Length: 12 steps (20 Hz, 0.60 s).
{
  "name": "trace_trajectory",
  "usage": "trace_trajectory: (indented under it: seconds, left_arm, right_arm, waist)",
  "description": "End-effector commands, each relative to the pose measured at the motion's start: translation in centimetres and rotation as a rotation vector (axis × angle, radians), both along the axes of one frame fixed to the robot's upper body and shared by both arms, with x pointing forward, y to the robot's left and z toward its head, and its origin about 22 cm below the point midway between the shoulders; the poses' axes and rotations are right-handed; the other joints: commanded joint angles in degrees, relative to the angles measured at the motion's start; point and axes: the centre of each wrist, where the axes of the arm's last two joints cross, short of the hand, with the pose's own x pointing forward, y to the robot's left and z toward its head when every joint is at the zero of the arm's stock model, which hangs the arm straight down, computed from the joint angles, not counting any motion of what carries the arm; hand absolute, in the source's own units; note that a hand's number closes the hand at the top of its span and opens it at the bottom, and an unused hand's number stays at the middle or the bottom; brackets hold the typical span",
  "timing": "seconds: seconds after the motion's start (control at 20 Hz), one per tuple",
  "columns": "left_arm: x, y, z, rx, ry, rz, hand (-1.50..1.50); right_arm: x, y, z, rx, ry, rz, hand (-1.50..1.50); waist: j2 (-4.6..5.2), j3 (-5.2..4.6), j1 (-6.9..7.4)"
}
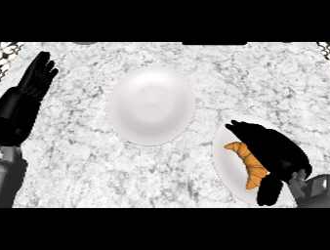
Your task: Pick the croissant from the plate and place it in the plate
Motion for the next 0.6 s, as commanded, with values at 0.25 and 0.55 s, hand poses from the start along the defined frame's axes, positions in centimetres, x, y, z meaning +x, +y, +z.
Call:
trace_trajectory:
  seconds: [0.25,0.55]
  left_arm:
    - [-1.2,0.1,0.5,0.001,0.0,-0.003,0.0]
    - [0.2,-0.1,1.4,-0.004,0.014,-0.003,0.0]
  right_arm:
    - [1.2,-1.4,-2.8,-0.102,0.054,-0.056,-1.5]
    - [2.0,-2.3,-5.5,-0.104,0.095,-0.046,-1.5]
  waist:
    - [-0.06,0.01,0.01]
    - [-0.01,0.02,-0.09]
